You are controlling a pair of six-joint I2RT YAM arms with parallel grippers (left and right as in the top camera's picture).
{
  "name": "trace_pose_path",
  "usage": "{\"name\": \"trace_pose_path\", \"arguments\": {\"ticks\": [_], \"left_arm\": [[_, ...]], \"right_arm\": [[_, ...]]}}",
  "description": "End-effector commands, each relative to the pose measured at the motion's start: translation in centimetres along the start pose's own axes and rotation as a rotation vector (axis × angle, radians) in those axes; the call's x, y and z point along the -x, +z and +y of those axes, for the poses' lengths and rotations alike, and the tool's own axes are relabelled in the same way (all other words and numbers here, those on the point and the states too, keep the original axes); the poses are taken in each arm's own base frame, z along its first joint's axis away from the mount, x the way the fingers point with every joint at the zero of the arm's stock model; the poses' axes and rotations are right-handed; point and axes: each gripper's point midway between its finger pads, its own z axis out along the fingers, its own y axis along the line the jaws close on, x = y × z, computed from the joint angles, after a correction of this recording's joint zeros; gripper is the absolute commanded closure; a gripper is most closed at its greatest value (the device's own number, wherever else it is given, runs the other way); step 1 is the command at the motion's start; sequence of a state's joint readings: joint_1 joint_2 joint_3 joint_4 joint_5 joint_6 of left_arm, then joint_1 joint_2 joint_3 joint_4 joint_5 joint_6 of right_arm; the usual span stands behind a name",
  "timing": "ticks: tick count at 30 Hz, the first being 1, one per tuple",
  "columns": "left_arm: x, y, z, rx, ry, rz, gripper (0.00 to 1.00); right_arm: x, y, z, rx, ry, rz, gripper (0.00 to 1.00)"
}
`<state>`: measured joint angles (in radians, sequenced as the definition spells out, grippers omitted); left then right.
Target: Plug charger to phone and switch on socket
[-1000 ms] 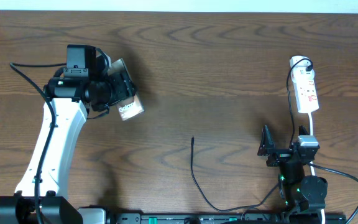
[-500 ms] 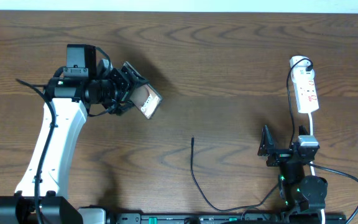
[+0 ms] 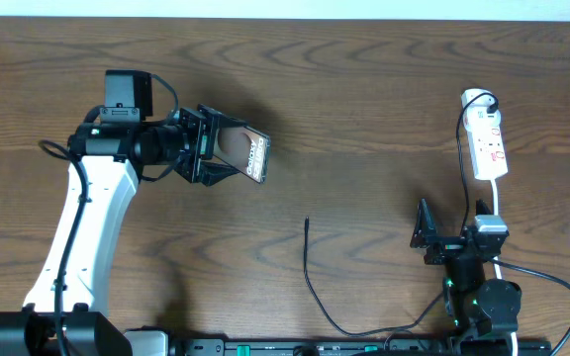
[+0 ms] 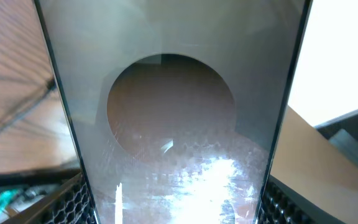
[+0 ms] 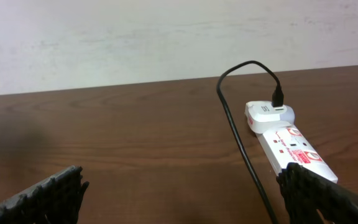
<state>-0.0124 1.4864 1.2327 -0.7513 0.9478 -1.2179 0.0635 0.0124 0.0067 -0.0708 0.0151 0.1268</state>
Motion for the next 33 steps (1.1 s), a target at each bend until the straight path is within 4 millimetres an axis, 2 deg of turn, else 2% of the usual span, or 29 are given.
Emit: {"name": "trace_pose_path", "arguments": {"ticks": [1, 11, 18, 33], "left_arm": [[-2.1, -1.5, -1.3, -0.075, -0.031, 0.099, 0.93], [-2.8, -2.9, -2.1, -0.132, -0.064, 0.189, 0.93], [-3.6, -3.1, -2.3, -0.141, -0.086, 0.238, 0.93], [-3.6, -3.1, -2.3, -0.135, -0.141, 0.242, 0.92]], "right_arm": [[-0.1, 0.0, 0.3, 0.014, 0.014, 0.003, 0.01], [-0.1, 0.0, 0.3, 0.014, 0.014, 0.003, 0.01], [-0.1, 0.0, 0.3, 0.014, 0.014, 0.003, 0.01], [-0.1, 0.0, 0.3, 0.014, 0.014, 0.003, 0.01]]}}
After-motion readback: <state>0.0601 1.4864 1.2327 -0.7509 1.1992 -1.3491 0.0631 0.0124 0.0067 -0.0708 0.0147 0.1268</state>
